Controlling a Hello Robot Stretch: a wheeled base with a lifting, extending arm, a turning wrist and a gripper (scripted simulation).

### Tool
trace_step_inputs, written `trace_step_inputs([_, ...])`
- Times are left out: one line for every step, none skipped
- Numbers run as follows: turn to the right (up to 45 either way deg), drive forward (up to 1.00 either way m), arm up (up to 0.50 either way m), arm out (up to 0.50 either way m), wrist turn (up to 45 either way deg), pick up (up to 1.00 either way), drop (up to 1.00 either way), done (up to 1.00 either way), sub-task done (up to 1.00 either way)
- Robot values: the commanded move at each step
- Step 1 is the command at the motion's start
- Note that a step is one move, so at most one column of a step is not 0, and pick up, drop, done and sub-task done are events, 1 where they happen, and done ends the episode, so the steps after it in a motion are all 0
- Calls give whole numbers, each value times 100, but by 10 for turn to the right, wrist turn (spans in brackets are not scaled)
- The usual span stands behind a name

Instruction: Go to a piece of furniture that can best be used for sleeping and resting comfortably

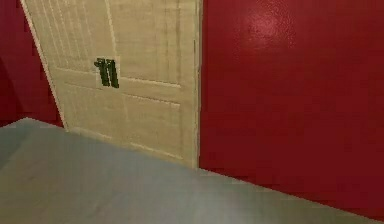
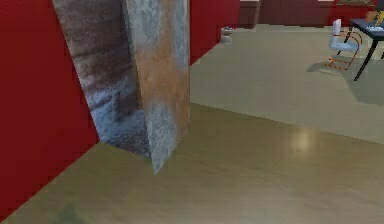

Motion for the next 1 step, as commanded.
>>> trace_step_inputs([-180,0,0,0,0,0,0,0,0])
